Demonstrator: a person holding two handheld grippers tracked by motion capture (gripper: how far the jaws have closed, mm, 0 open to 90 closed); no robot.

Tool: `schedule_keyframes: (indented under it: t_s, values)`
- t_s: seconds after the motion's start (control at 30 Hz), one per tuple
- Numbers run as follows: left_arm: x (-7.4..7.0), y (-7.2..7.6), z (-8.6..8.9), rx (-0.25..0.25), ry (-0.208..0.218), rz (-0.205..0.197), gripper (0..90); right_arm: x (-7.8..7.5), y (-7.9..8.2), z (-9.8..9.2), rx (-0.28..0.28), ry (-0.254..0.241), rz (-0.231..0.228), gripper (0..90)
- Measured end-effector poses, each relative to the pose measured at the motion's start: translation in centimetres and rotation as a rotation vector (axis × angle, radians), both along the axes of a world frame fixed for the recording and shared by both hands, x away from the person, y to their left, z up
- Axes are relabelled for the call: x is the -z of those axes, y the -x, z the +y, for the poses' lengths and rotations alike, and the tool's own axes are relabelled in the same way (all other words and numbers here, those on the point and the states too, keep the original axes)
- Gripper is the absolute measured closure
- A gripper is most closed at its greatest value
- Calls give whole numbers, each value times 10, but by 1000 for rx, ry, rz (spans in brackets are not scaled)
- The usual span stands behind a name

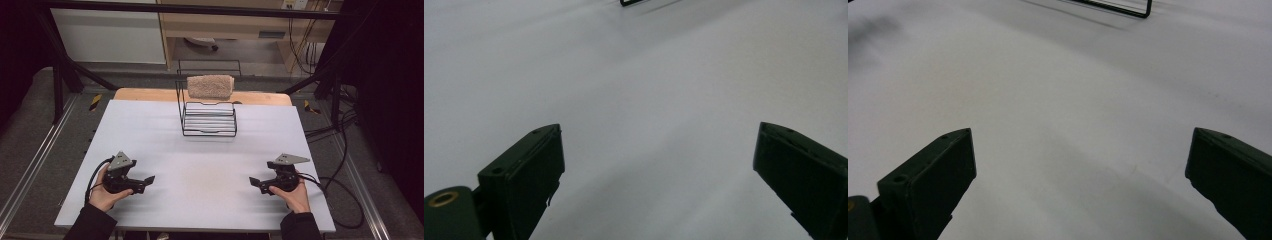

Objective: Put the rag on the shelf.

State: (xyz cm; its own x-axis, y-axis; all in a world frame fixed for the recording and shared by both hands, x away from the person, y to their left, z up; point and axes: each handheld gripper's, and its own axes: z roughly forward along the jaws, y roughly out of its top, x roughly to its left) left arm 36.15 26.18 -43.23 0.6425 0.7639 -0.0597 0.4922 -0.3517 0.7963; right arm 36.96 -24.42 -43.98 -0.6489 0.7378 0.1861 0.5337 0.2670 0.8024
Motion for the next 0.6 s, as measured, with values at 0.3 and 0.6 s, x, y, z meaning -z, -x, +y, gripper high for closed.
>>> schedule_keyframes:
  t_s: [0.3, 0.6]
  values:
    - [8, 4, 7, 15, -17, 0, 59, 12, 12, -18, -15, 14, 26, 3]
    - [10, 5, 8, 21, -20, 6, 53, 15, 12, -23, 1, 16, 38, 3]
